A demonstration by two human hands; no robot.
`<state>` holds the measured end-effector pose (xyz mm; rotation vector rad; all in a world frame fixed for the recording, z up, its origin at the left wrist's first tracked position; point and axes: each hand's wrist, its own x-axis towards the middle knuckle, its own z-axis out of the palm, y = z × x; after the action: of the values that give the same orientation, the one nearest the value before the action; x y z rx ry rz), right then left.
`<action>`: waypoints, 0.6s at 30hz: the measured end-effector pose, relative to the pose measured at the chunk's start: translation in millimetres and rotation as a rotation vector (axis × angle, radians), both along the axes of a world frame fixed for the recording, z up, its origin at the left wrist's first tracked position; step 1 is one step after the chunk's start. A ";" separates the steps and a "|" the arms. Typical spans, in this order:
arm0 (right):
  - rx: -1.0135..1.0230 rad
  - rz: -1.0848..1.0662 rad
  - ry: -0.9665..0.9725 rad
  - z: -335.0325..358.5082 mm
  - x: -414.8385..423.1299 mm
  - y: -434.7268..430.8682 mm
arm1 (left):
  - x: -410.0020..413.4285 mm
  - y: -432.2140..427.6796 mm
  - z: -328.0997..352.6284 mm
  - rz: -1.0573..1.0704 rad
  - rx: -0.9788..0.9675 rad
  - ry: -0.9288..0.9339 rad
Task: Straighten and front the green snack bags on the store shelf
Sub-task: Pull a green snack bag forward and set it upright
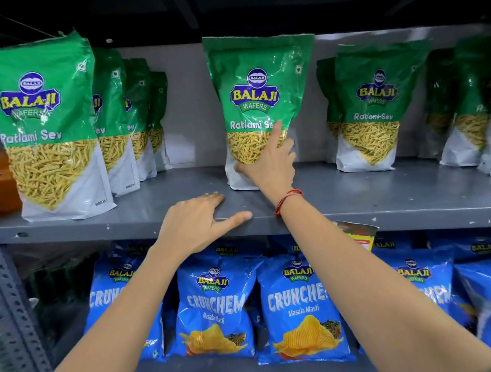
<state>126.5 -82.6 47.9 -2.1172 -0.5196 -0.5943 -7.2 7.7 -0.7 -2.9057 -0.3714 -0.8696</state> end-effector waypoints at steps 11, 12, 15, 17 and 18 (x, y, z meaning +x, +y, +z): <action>0.005 -0.042 -0.119 -14.3 -45.4 -32.2 | 0.7 1.7 -1.9 -0.020 -0.011 -0.013; 0.006 -0.034 -0.125 -15.1 -49.3 -35.6 | 1.0 2.0 -2.2 -0.025 -0.004 -0.018; 0.004 -0.024 -0.144 -16.8 -59.0 -43.6 | 2.0 3.8 -3.0 -0.051 0.001 -0.034; -0.004 -0.023 -0.152 -17.6 -63.6 -47.7 | 2.3 5.0 -3.2 -0.052 0.004 -0.045; -0.006 -0.019 -0.152 -17.8 -65.5 -49.6 | 2.8 5.7 -3.7 -0.050 0.007 -0.049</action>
<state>61.0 -132.2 30.2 -2.0947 -0.5869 -0.7696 -4.4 13.4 -4.4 -2.9036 -0.2995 -0.9492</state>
